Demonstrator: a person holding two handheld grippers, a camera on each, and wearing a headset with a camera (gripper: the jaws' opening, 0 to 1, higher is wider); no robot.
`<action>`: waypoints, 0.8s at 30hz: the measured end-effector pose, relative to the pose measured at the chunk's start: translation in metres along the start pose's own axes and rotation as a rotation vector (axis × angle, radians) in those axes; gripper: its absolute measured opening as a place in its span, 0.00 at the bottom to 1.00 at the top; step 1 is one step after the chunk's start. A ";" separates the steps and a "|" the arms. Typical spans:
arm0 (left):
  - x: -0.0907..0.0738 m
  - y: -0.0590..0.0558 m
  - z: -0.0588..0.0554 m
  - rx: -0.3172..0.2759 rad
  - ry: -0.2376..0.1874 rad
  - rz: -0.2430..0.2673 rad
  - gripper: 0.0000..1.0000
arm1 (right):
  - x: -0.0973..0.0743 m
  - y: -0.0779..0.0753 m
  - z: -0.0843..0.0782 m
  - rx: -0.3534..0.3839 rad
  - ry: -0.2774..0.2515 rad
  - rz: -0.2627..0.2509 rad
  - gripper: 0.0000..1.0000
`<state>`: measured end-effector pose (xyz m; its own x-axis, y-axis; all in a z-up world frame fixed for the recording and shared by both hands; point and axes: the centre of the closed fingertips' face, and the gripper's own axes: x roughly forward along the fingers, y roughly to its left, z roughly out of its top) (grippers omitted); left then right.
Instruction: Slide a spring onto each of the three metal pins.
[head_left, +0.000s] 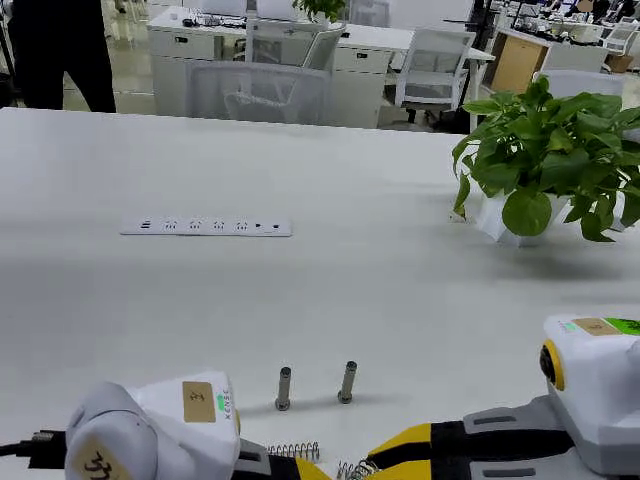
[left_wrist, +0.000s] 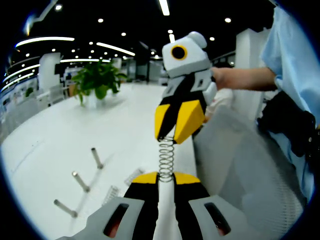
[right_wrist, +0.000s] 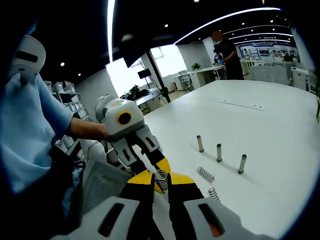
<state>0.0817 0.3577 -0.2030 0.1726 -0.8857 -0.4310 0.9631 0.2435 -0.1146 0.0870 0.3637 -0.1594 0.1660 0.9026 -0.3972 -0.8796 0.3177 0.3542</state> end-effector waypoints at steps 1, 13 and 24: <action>0.000 0.000 0.000 -0.001 0.000 0.000 0.10 | 0.000 0.000 0.000 -0.001 0.001 0.000 0.12; 0.001 -0.003 -0.001 -0.007 -0.002 -0.007 0.10 | -0.002 0.001 -0.005 -0.041 0.038 -0.002 0.13; 0.007 -0.007 -0.003 0.039 0.045 -0.032 0.10 | -0.003 0.007 -0.018 -0.409 0.332 0.031 0.26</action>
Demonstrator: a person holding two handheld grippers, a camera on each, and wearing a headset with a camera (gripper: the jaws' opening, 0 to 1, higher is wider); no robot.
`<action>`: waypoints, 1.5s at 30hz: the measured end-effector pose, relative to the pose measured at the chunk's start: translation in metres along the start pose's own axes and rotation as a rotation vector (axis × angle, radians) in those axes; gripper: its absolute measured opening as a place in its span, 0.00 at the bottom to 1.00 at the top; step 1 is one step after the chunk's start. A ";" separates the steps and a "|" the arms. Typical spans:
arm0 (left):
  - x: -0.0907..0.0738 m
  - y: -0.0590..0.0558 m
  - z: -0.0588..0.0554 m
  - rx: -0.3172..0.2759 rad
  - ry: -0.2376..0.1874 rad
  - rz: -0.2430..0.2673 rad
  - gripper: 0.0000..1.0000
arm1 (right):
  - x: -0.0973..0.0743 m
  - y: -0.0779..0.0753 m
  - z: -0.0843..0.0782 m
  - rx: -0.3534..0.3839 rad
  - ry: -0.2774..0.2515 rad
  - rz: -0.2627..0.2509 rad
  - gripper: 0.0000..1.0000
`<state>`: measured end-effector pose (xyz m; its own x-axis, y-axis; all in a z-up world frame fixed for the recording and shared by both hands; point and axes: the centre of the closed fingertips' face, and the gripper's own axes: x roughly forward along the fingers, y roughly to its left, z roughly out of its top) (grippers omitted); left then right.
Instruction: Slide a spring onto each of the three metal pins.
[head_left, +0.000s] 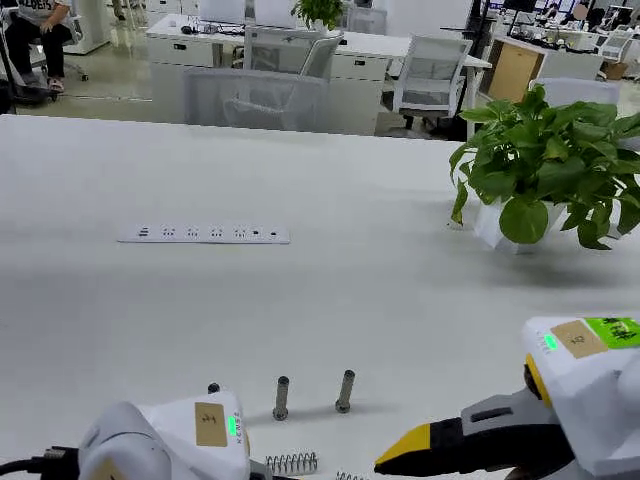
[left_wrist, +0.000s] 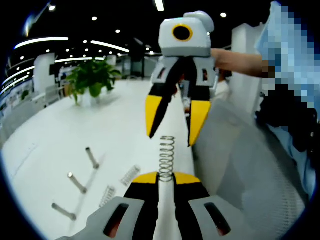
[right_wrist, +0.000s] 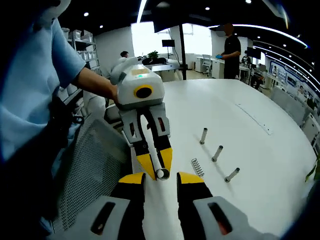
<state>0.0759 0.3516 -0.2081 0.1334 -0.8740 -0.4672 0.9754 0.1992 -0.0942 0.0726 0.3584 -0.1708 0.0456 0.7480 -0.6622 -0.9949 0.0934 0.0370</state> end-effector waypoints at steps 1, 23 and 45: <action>0.000 0.000 0.000 0.002 0.002 -0.002 0.10 | 0.001 0.001 0.000 -0.020 0.013 0.008 0.26; 0.005 -0.006 -0.006 0.004 0.019 -0.029 0.10 | 0.026 0.008 -0.012 -0.225 0.197 0.173 0.16; 0.006 -0.009 -0.008 -0.009 0.009 -0.034 0.10 | 0.028 0.011 -0.018 -0.226 0.252 0.209 0.12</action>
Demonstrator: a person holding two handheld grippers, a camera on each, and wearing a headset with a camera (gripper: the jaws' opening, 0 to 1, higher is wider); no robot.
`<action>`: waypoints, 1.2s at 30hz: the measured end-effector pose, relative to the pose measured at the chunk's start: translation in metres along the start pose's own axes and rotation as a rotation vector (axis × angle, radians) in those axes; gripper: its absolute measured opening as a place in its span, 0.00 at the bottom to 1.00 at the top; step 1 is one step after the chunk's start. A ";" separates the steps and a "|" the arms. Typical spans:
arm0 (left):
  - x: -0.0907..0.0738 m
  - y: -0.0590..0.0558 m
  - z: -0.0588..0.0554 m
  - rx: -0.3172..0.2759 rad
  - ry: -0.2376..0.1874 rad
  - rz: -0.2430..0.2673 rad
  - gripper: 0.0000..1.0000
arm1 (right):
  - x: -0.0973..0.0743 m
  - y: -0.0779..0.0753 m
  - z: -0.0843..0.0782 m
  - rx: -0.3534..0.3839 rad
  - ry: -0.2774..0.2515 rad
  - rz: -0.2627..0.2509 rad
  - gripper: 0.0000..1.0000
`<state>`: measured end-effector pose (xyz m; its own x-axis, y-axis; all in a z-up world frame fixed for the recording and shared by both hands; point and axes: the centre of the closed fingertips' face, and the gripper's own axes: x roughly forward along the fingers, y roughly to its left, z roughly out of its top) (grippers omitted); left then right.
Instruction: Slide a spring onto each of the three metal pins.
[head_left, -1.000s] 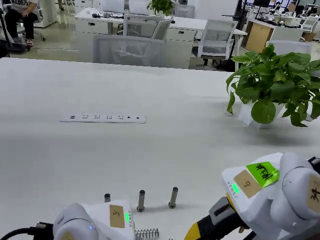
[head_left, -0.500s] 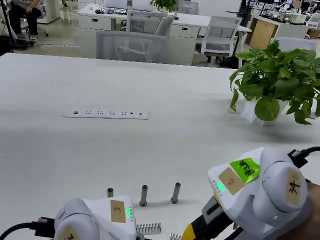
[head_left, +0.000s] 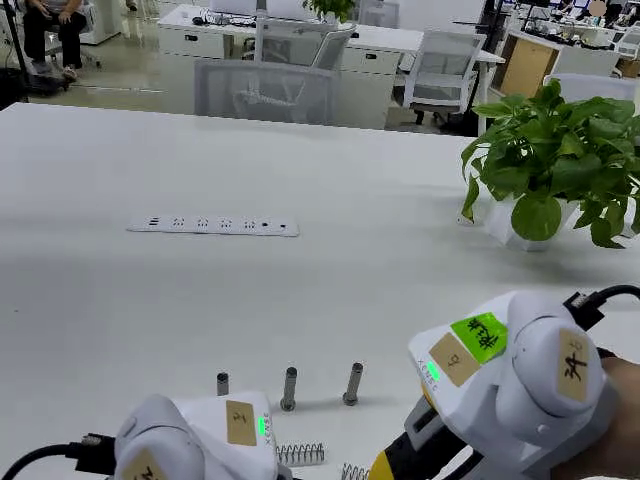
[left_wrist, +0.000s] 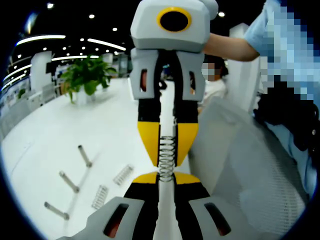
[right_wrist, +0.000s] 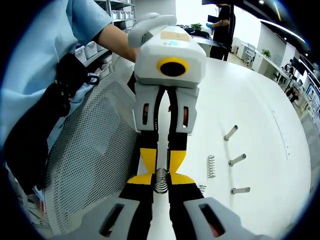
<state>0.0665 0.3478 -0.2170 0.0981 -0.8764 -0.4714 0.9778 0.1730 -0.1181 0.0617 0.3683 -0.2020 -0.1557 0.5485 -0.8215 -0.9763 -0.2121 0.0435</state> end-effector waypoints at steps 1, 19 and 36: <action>0.000 0.000 0.000 -0.001 -0.001 0.002 0.10 | 0.000 0.000 0.000 -0.004 0.003 0.003 0.12; -0.029 0.037 -0.015 -0.102 -0.043 0.245 0.44 | -0.003 -0.021 0.007 -0.051 0.023 -0.024 0.12; -0.081 0.080 -0.042 -0.247 -0.079 0.593 0.92 | 0.001 -0.073 0.033 -0.110 0.050 -0.032 0.12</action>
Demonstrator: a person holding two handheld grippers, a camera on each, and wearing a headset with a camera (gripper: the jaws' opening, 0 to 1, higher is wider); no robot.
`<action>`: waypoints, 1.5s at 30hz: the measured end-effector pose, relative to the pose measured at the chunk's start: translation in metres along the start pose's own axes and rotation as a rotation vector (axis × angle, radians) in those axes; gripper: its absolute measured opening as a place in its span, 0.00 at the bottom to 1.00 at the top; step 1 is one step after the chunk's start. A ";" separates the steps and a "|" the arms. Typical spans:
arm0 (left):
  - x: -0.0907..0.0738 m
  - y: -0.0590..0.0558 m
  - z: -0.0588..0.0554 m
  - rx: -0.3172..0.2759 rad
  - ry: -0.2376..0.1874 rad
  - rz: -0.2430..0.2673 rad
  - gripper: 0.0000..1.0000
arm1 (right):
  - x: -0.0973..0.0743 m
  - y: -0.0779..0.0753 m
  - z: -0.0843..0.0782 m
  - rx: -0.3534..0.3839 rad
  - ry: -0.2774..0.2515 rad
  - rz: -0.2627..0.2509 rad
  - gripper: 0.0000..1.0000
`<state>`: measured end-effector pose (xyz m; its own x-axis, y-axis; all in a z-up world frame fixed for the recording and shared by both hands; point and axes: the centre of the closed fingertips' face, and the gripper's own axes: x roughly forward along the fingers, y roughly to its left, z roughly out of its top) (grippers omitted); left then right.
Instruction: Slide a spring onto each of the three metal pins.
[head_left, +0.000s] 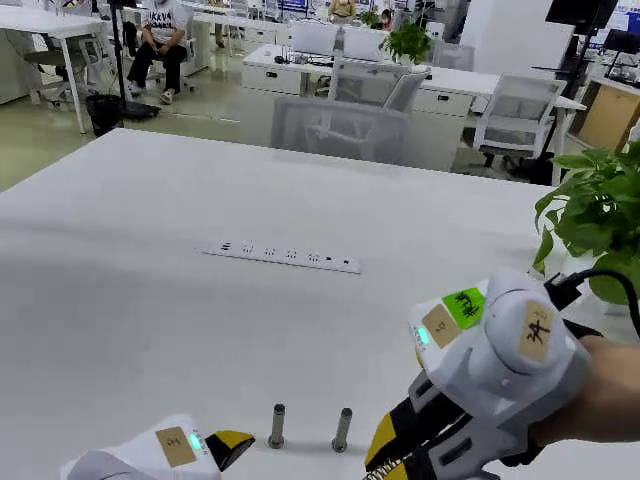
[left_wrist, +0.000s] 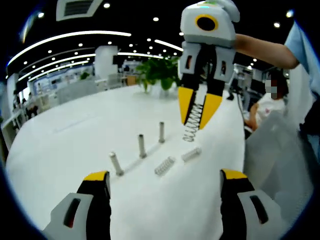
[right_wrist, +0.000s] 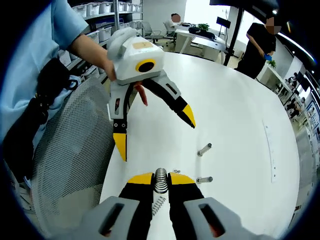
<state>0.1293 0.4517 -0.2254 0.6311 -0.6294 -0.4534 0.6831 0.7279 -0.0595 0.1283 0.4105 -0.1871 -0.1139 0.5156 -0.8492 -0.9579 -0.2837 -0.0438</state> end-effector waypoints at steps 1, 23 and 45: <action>-0.001 0.003 0.000 -0.005 -0.002 0.016 0.95 | 0.001 -0.003 0.001 -0.009 0.005 -0.004 0.12; -0.022 0.025 -0.015 -0.003 -0.003 0.167 1.00 | 0.024 -0.069 0.029 -0.196 0.184 -0.019 0.12; -0.017 0.019 -0.003 -0.123 -0.083 0.197 1.00 | 0.050 -0.094 0.028 -0.254 0.295 0.066 0.12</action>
<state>0.1309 0.4770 -0.2212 0.7791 -0.4887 -0.3928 0.4973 0.8631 -0.0875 0.2048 0.4859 -0.2108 -0.0575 0.2457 -0.9676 -0.8511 -0.5187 -0.0812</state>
